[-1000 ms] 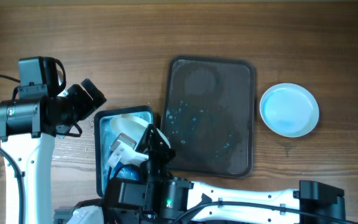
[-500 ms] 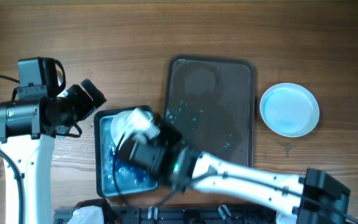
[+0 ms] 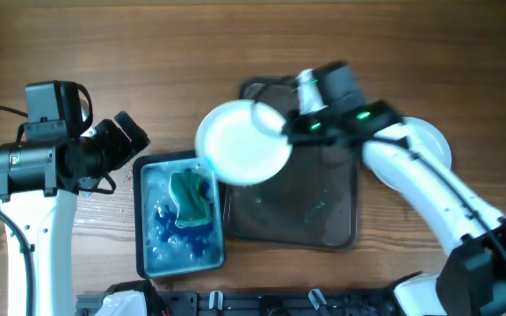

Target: Clean dirty plates on tray and stack at the side

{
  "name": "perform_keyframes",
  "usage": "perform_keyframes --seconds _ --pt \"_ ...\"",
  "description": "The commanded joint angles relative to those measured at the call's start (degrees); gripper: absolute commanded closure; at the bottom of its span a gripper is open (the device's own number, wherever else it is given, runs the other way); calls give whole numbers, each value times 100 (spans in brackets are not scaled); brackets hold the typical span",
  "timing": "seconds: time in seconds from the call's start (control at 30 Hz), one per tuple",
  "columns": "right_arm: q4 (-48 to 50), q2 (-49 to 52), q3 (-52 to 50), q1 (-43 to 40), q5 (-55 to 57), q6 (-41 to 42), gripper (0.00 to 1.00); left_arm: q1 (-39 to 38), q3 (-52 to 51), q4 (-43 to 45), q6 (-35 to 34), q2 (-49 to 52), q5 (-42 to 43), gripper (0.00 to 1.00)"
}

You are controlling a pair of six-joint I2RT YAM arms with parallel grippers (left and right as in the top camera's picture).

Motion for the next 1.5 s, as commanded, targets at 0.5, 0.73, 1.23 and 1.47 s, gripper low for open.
perform_keyframes --seconds 0.5,0.73,1.23,1.47 --pt "-1047 -151 -1062 -4756 1261 -175 96 37 79 4 46 -26 -98 0" --pt "-979 -299 -1425 -4854 1318 -181 61 37 79 4 46 -26 -98 0" --pt "-1565 -3917 -748 -3228 334 -678 76 37 79 4 46 -26 -98 0" --pt "-1187 -3482 -1764 -2621 337 -570 96 37 79 4 46 -26 -96 0"
